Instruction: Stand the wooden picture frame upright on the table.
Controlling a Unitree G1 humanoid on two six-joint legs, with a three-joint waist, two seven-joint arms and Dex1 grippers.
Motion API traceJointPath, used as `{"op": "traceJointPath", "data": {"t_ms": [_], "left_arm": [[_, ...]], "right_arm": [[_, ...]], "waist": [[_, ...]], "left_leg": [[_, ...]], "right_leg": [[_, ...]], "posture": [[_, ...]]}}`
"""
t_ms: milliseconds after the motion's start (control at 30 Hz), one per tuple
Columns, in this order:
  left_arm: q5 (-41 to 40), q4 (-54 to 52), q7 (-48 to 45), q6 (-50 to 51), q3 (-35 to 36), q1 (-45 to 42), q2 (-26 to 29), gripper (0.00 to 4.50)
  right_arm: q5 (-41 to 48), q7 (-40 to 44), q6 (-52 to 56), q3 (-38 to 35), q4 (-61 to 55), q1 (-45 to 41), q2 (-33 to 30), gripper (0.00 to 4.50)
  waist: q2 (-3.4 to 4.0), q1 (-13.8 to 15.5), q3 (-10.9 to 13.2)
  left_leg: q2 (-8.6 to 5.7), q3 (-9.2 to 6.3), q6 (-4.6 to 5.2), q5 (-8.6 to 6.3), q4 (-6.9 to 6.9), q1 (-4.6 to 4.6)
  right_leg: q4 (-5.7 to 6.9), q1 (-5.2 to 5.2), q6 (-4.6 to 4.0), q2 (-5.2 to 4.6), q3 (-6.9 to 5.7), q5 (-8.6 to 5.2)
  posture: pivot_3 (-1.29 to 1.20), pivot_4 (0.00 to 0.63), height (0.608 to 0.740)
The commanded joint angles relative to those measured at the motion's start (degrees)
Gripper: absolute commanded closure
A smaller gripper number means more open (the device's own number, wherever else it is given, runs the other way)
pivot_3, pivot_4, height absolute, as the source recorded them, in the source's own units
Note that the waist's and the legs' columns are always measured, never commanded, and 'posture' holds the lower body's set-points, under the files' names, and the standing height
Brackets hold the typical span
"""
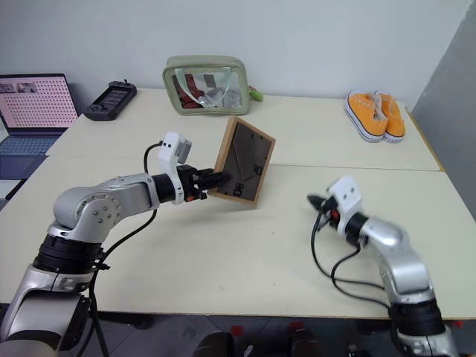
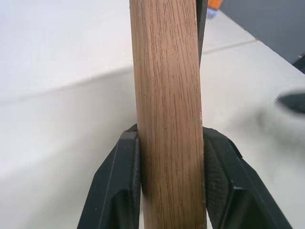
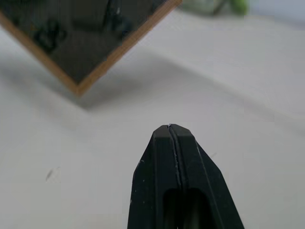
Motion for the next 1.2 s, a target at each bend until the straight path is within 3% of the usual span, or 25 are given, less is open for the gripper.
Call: {"op": "traceJointPath", "data": {"t_ms": [33, 233, 533, 1000, 1200], "left_arm": [[4.5, -2.0, -3.5, -3.8, 2.2, -2.3, -1.5, 3.16], [6.9, -4.8, -5.3, -3.1, 3.4, -4.6, -5.3, 3.16], [7.3, -10.4, -7.5, 0.0, 4.6, -3.8, -7.2, 3.16], [7.9, -12.3, -9.1, 2.1, 5.8, -2.6, -8.2, 3.16], [8.8, -11.5, -9.4, 1.7, 5.6, -2.8, -9.2, 3.16]], "right_arm": [[4.4, -1.0, 4.1, -1.8, -4.6, -4.4, 0.5, 4.5], [7.1, -3.2, 6.8, 1.0, -5.6, -10.9, 5.4, 4.5], [5.4, -3.1, 3.7, 3.9, -1.3, -14.0, 7.5, 2.75], [3.9, 2.0, -2.7, 2.9, 10.0, -19.9, 3.0, 2.75], [4.9, 1.4, -2.0, 3.8, 8.5, -21.2, 4.4, 2.75]], "waist": [[0.0, 0.0, 0.0], [0.01, 0.0, 0.0], [0.02, -0.1, 0.0], [0.03, -0.1, 0.0], [0.03, -0.1, 0.0]], "left_leg": [[0.01, -0.01, 0.01, 0.0, -0.01, -0.02], [-0.01, 0.0, 0.01, 0.0, -0.02, -0.21], [-0.01, 0.0, 0.02, 0.01, 0.0, -0.19], [0.0, -0.01, 0.05, 0.03, 0.03, -0.18], [0.0, -0.01, 0.05, 0.04, 0.04, -0.18]], "right_leg": [[0.0, -0.01, 0.0, 0.01, -0.01, 0.0], [-0.02, -0.18, -0.02, -0.01, 0.02, -0.01], [0.06, -0.16, -0.02, -0.01, 0.01, -0.01], [0.09, -0.16, -0.03, -0.01, 0.0, 0.0], [0.09, -0.15, -0.03, -0.01, 0.0, 0.0]], "posture": [[0.0, 0.15, 0.74], [0.0, 0.15, 0.74], [0.0, 0.15, 0.74], [0.0, 0.15, 0.74], [0.0, 0.15, 0.74]]}}
